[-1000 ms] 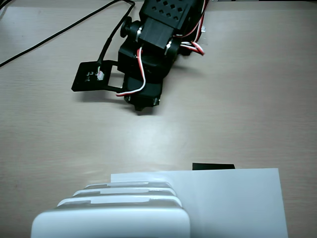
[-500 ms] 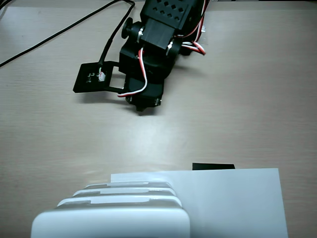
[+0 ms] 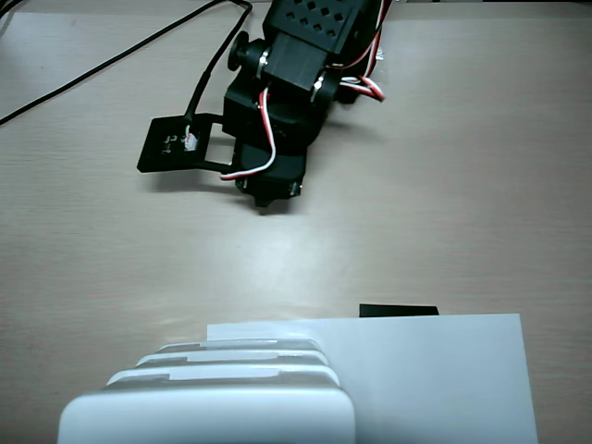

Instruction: Close drawer.

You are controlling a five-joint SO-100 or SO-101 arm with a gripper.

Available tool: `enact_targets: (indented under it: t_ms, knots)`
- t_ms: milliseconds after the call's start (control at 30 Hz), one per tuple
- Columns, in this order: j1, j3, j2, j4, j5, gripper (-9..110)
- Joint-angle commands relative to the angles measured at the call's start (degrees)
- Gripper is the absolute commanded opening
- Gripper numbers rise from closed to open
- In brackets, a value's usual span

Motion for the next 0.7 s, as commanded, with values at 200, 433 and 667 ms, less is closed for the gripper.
enact_targets:
  t_ms: [200,433,667]
  knots:
    - [0.0,0.4,1.1,0.0,-0.3,0]
    - [0.3,0.7,1.1,-0.3,-1.1,0]
    - [-0.1,2.9,3.1,-0.4,-1.7,0]
